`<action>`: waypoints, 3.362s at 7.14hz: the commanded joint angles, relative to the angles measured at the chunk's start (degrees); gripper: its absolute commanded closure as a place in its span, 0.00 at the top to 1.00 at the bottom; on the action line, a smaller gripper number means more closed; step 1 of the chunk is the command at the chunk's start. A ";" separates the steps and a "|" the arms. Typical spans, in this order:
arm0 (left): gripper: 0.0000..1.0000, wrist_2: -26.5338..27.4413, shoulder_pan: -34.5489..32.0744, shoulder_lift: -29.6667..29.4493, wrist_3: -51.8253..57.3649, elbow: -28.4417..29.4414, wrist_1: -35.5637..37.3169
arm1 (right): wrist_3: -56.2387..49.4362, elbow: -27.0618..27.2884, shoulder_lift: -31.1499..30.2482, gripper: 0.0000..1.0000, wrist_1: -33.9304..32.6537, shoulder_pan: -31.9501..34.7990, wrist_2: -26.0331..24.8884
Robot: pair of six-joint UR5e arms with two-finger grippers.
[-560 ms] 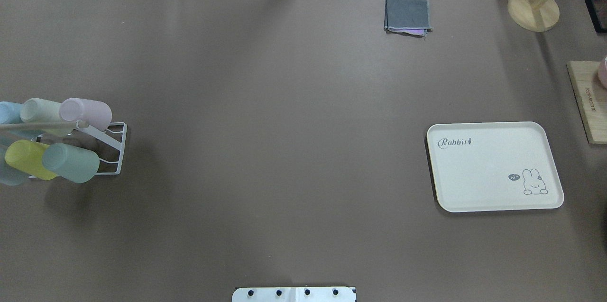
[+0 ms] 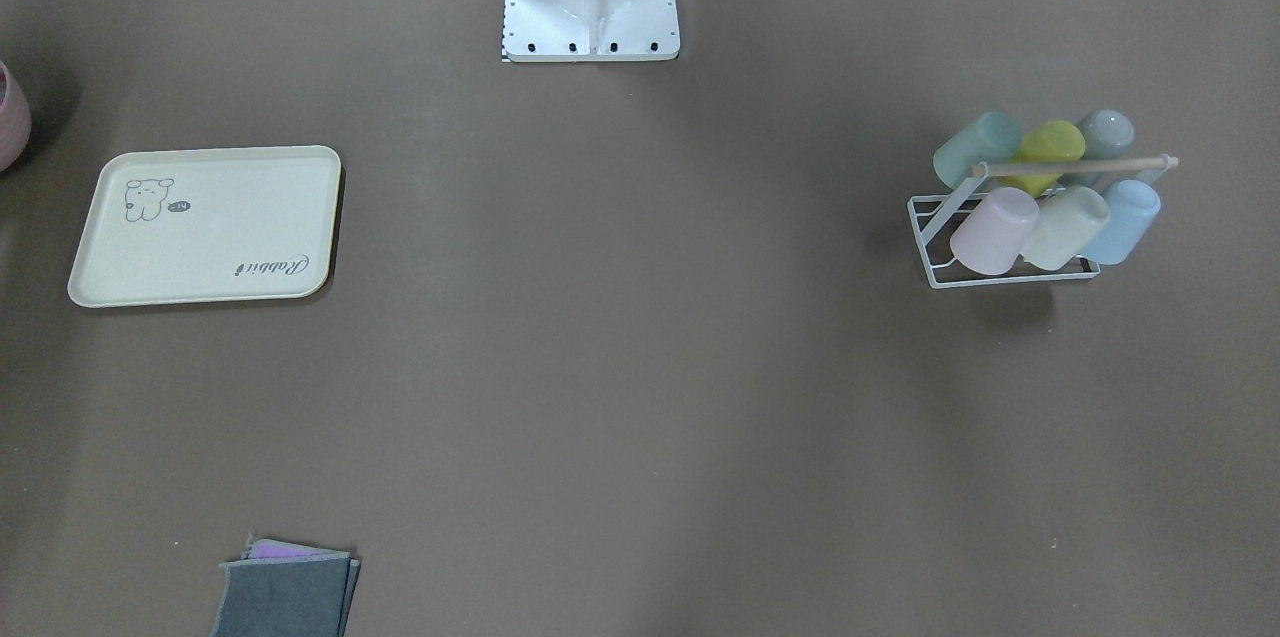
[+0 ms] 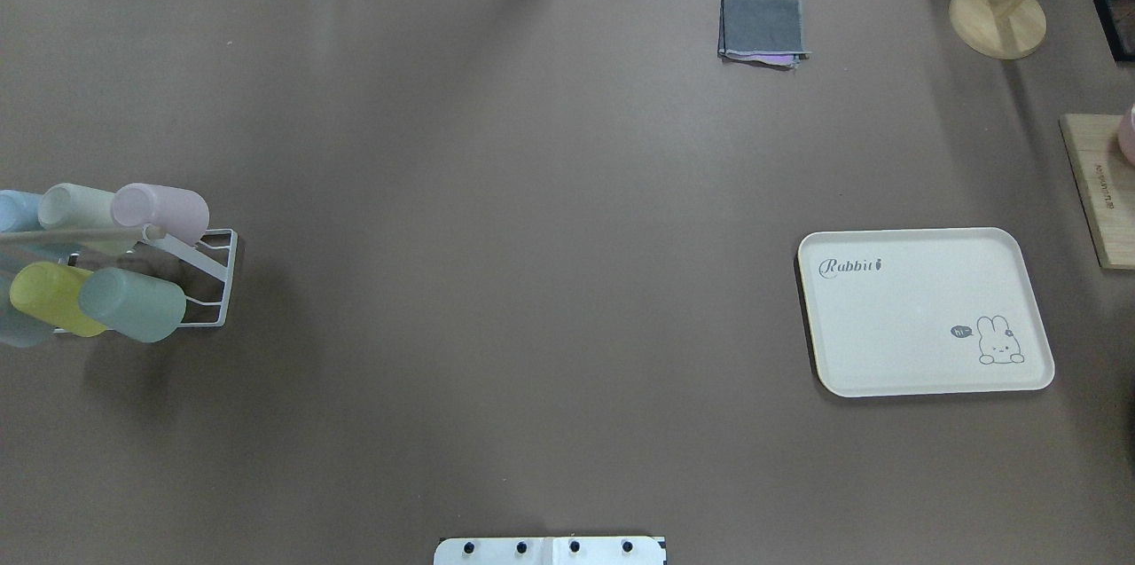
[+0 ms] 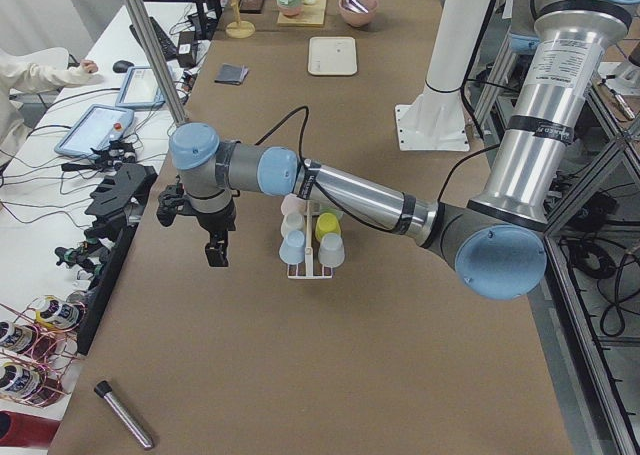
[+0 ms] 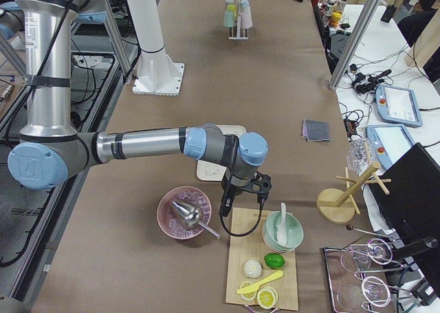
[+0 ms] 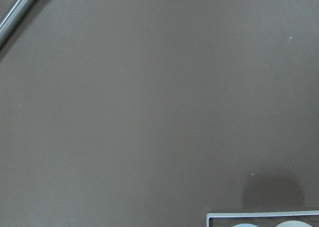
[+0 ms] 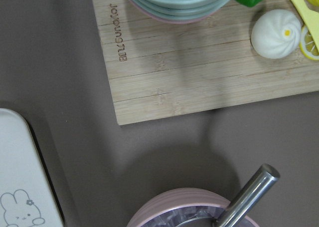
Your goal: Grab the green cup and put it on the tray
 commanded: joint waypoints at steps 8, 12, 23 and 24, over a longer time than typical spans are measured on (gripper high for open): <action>0.99 3.71 2.13 -0.25 -0.15 -4.36 2.51 | 6.10 -0.06 -0.38 1.00 6.56 -8.24 2.24; 0.99 3.80 6.80 0.89 -0.15 -17.73 8.85 | 11.58 -0.15 0.14 1.00 12.29 -16.60 1.98; 0.99 3.09 28.31 14.95 -30.79 -39.63 3.25 | 28.01 -5.16 1.64 0.91 25.39 -27.23 3.12; 0.99 3.70 33.21 14.69 -37.09 -40.51 0.88 | 28.02 -5.24 1.55 0.85 25.39 -27.68 3.12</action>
